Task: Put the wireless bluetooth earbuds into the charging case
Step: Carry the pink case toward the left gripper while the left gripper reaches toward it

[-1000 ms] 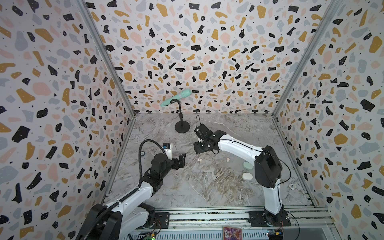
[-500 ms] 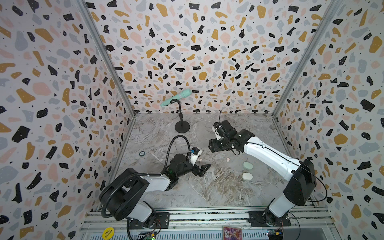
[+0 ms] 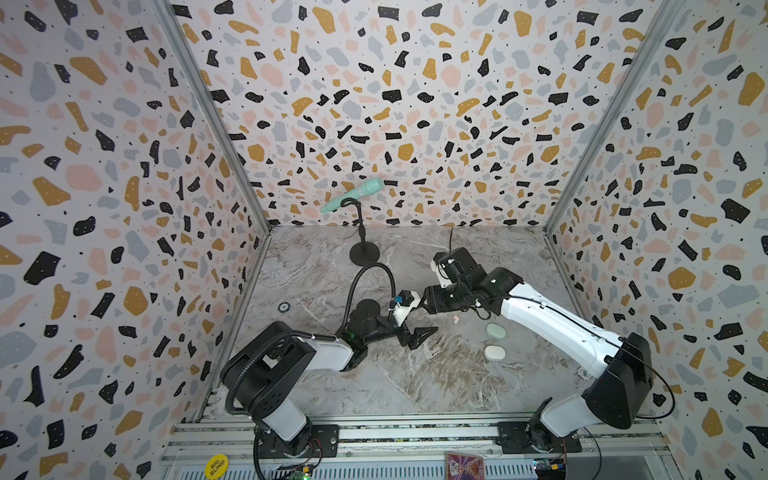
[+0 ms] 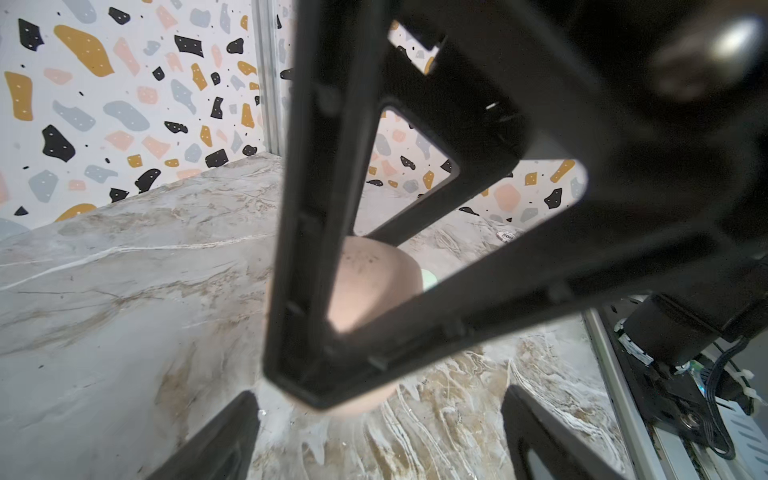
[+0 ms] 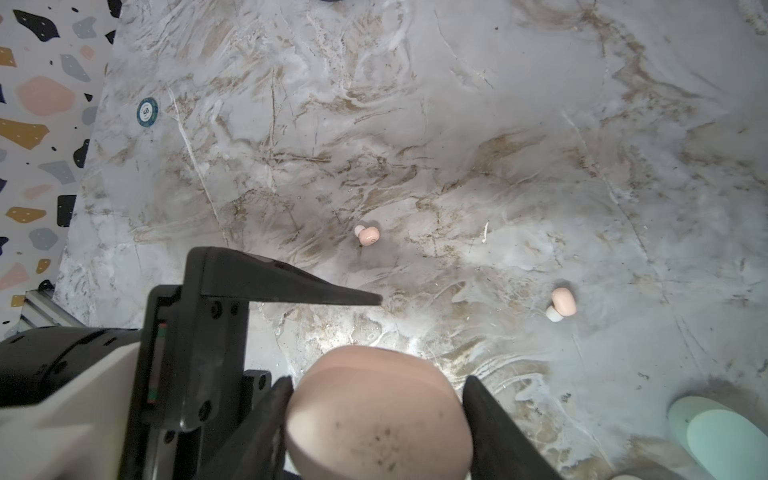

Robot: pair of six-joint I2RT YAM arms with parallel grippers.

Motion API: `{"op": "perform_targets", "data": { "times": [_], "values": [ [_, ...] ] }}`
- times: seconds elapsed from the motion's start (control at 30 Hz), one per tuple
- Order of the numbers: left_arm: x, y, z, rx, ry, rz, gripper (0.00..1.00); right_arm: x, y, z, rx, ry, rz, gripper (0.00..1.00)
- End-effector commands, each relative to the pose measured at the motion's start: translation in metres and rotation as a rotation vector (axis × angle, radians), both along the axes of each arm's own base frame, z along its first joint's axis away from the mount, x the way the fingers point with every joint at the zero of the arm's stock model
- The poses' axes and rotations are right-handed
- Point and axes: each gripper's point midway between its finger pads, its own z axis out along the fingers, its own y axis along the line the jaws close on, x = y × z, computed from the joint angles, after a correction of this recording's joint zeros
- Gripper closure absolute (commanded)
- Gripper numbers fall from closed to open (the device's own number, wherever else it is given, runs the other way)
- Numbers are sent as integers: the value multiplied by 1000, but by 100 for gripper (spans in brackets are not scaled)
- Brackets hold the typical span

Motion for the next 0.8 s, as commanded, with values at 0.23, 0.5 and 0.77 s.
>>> {"op": "perform_targets", "data": {
  "times": [0.23, 0.5, 0.77],
  "values": [
    [-5, -6, 33, -62, -121, -45, 22, -23, 5, 16, 26, 6, 64, 38],
    [-5, -3, 37, -65, -138, -27, 30, -30, 10, 14, 31, 26, 84, 38],
    [-5, -2, 38, -67, -141, -26, 37, -30, 12, 19, 45, 24, 80, 38]
  ]
}}
